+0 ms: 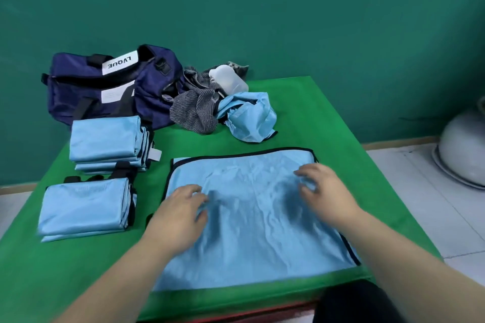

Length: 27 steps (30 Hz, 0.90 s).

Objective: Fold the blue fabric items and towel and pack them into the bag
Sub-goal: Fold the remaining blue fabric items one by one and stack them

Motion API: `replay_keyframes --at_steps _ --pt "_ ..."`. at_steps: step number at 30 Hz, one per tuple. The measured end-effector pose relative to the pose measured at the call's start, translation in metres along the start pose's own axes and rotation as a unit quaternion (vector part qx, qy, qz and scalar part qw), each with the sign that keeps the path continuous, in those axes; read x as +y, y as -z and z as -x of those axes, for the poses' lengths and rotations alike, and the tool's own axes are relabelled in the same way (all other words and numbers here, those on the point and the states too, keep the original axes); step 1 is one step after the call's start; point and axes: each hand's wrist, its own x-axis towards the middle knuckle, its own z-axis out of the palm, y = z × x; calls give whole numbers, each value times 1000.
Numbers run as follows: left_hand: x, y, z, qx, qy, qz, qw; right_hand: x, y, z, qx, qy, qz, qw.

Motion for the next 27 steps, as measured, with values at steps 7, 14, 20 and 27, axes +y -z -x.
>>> replay_keyframes --at_steps 7,14,20,27 --pt "-9 -23 50 -57 -10 -56 997 -9 -42 58 -132 90 153 975" --pt "-25 -36 66 -32 -11 -75 997 33 -13 69 -122 -1 252 960" --pt "-29 -39 67 -18 -14 -60 998 42 -12 71 -114 -13 204 972" --pt "-29 -41 67 8 -30 -47 998 49 -15 72 -86 -2 151 985"
